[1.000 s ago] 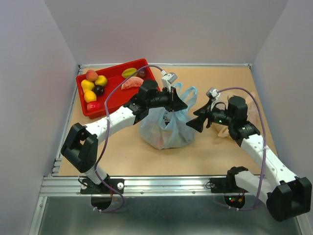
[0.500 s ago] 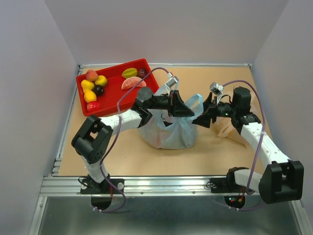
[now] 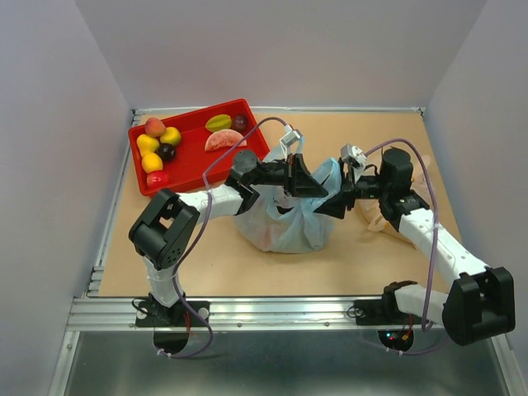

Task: Place the fake fruits into the plastic bag and tie a complex knot

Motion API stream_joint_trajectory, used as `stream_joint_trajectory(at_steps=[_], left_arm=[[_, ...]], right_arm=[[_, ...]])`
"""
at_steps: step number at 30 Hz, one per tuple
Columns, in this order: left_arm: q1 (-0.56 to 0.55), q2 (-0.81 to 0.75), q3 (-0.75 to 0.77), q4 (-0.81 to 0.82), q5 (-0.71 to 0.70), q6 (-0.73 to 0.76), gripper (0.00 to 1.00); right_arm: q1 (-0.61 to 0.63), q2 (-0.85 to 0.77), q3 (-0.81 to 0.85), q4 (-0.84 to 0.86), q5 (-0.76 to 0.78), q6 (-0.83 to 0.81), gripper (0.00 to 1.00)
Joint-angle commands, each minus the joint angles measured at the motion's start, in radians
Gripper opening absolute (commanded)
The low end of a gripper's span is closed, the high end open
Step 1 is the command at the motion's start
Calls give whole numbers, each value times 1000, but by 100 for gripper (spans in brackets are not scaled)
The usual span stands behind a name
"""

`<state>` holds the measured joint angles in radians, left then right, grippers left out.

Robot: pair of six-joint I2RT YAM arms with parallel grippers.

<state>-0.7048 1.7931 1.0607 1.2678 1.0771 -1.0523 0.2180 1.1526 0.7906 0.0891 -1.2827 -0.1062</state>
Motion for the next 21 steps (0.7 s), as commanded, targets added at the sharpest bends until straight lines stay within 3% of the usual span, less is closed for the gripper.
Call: stream_joint_trajectory(at_steps=[1, 5, 8, 11, 13, 15, 21], left_arm=[[2, -5, 36, 171, -14, -8, 3], [4, -17, 25, 154, -40, 4, 10], [11, -40, 16, 114, -71, 35, 14], [24, -63, 10, 88, -101, 63, 30], [33, -80, 15, 36, -114, 98, 36], [47, -115, 19, -11, -128, 142, 50], [122, -242, 53, -347, -117, 457, 57]], right_arm=[[37, -19, -74, 337, 49, 201, 68], [52, 22, -64, 411, 101, 310, 49], [52, 50, -70, 455, 102, 394, 18], [57, 47, -83, 471, 111, 428, 2], [57, 42, -90, 469, 114, 428, 1], [57, 38, -97, 468, 109, 427, 0], [57, 24, -94, 397, 100, 358, 1]])
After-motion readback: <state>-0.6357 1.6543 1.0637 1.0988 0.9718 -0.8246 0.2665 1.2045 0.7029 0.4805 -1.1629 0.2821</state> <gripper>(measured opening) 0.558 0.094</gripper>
